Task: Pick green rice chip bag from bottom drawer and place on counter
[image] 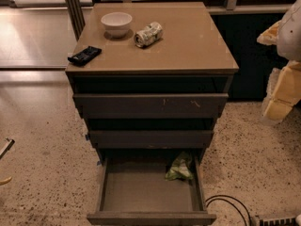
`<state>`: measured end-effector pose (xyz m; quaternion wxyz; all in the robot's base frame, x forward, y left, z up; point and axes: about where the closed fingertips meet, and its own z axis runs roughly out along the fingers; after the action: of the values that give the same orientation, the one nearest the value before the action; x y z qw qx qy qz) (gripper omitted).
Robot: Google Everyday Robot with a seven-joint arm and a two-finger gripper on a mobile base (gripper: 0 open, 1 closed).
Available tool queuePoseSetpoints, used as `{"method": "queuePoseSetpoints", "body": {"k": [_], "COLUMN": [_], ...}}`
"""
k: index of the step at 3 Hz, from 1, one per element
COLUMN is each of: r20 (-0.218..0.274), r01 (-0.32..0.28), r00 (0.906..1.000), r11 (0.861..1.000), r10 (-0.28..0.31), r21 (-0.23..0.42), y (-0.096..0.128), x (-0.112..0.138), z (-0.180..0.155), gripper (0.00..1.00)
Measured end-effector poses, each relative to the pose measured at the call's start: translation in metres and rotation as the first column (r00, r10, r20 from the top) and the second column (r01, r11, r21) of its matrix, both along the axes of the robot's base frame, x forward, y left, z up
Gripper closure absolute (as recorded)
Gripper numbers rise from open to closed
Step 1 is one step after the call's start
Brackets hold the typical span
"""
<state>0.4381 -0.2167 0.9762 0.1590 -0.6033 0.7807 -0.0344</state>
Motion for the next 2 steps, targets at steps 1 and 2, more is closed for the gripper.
{"method": "queuePoseSetpoints", "body": {"k": [1, 2], "r20": [0.000, 0.010], "r01": [0.000, -0.060], "r00": [1.0000, 0.9981], "r11": [1.000, 0.998], "r10": [0.000, 0.060], "r21": [0.000, -0.027], "y": [0.000, 0.005], "x": [0.000, 0.004], "z": [0.000, -0.012], "gripper": [0.00, 0.00]}}
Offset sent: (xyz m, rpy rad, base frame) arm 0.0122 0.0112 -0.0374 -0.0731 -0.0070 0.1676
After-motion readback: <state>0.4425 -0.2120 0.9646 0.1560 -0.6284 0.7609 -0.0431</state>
